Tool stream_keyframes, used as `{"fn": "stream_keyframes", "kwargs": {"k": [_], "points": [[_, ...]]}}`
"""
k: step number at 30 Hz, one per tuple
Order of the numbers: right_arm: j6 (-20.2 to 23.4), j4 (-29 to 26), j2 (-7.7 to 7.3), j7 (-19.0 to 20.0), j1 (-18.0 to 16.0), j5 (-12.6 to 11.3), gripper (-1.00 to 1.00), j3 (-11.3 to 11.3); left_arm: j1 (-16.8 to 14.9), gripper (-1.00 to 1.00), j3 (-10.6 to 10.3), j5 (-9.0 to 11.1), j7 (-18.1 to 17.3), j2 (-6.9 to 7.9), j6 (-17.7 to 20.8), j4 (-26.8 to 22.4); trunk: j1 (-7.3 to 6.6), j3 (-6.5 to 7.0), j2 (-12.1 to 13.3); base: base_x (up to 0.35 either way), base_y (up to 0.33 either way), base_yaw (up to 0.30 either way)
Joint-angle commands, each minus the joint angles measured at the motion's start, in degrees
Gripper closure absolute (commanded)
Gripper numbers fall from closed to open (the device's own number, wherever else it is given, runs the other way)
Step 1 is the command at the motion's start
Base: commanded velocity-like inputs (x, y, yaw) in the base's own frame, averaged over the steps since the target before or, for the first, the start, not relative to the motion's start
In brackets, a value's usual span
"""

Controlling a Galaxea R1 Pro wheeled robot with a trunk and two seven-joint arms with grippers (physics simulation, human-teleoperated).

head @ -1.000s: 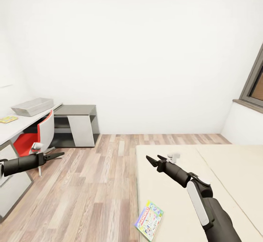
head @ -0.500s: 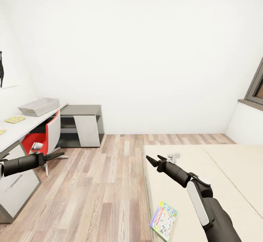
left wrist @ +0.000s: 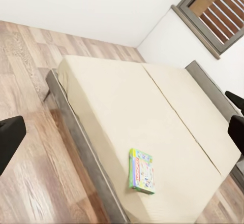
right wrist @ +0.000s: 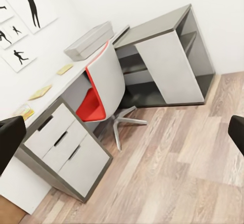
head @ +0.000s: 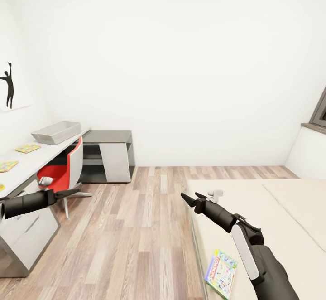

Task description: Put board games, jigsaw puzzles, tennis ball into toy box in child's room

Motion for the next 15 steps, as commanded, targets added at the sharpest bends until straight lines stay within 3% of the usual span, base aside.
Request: {"fn": "stream_keyframes", "kwargs": {"k": [1,15], "points": [[0.5,-0.1,0.04,0.1,-0.1,-0.4,-1.0,-0.1,0.0,-1.0,0.0,0.1,-0.2,0.0,0.6,0.0,0.04,-0.14,-0.1,0.0,0.289,0.0],[0.7,-0.1,0.03,0.1,-0.1,-0.5,-1.0,-0.1,0.0,-1.0,0.0,0.1,-0.2,-0.01,0.6,0.0,0.04,-0.14,-0.1,0.0,0.286,-0.006]]}}
